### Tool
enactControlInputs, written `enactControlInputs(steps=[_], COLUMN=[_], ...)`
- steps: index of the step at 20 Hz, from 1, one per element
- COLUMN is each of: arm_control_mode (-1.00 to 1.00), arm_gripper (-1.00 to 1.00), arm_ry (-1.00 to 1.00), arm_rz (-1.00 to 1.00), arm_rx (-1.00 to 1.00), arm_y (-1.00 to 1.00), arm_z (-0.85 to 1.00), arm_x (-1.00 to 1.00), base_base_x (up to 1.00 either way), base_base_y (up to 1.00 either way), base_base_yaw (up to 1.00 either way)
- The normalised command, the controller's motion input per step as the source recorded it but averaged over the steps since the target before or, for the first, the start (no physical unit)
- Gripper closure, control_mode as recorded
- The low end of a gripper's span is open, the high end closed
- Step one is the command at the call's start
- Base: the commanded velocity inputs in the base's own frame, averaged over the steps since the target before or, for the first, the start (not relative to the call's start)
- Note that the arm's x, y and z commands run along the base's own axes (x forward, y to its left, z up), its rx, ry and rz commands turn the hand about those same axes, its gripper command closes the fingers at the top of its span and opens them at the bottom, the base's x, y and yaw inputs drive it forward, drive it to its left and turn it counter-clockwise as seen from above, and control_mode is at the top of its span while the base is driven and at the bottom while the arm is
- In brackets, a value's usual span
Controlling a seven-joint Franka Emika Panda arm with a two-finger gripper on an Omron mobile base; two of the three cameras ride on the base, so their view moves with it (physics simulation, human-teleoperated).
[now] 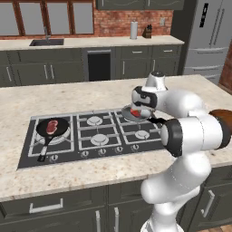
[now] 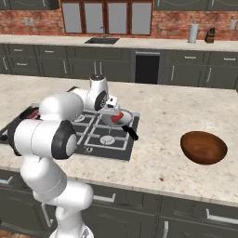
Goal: Place one of the steaks on the plate and the other in the bowl. Then place the bowl in the fridge.
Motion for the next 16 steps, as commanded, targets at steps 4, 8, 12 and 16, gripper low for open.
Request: enactControlInputs(steps=[4,8,12,16], arm_control_mode=[-1.00,-1.00,-1.00,-1.00], arm_gripper=[-1.00,-1.00,-1.00,-1.00], arm_ry=[0.04,0.04,0.03,0.03], arm_rz=[-0.02,-0.02,0.00,0.00], arm_rx=[0.00,0.00,0.00,0.00], arm_y=[-0.10,-0.03,0.00,-0.04], arm_z=[-0.33,-0.28,-0.23,-0.23], arm_x=[0.43,0.44,0.49,0.51], base_base_x=[0.00,0.00,0.00,0.00], base_base_y=[0.00,0.00,0.00,0.00], base_base_yaw=[0.00,0.00,0.00,0.00])
